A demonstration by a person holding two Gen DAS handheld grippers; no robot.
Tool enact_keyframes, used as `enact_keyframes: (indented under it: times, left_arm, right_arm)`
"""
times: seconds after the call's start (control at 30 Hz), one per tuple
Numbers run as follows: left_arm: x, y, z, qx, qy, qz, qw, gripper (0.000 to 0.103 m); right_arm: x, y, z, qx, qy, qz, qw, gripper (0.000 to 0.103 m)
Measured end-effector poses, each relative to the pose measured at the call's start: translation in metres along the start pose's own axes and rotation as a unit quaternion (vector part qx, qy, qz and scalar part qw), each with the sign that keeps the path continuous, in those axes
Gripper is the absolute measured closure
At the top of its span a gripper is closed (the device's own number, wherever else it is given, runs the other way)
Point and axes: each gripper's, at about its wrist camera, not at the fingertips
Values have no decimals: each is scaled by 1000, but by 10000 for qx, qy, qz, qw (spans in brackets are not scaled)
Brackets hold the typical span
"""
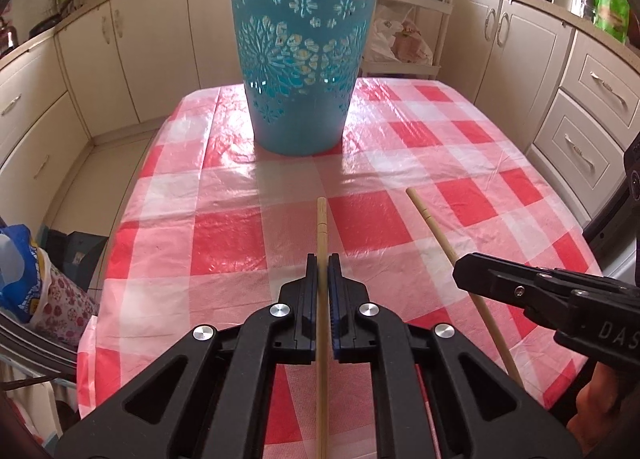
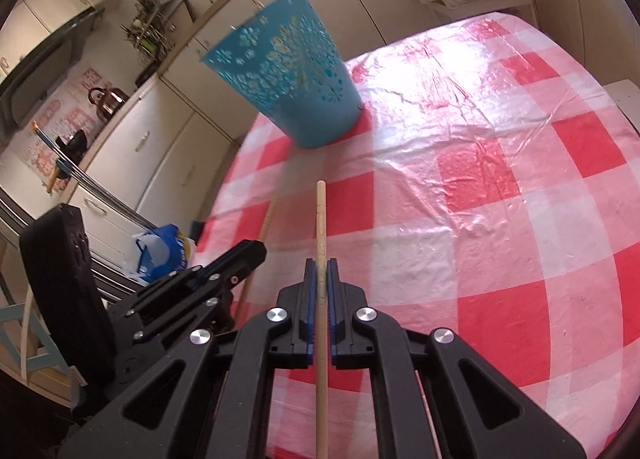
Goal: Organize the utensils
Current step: 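Lift both held wooden sticks up and carry them toward the teal basket, then lower both sticks into the teal basket among the other sticks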
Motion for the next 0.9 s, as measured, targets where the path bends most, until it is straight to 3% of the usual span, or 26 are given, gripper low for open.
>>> enact_keyframes:
  times: [0.27, 0.63, 0.9]
  left_arm:
    - [-8, -20, 1, 159, -105, 357, 9992, 98]
    - [-22, -50, 2, 481, -267, 949, 9940, 98]
    - [-48, -79, -16, 689, -514, 1560, 9840, 98]
  right_arm:
    - [-8, -24, -11, -141, 2, 444, 9989, 97]
    - [-25, -56, -23, 84, -269, 1183, 9926, 97]
    - [-46, -88, -50, 335, -620, 2168, 9737, 97]
Point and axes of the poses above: each gripper's, at about its wrist camera, not at the fingertips, and y roughly the way its jaws point, z to its right, x to its underside, and after that the axes turned 1 degree about -z, right-handed
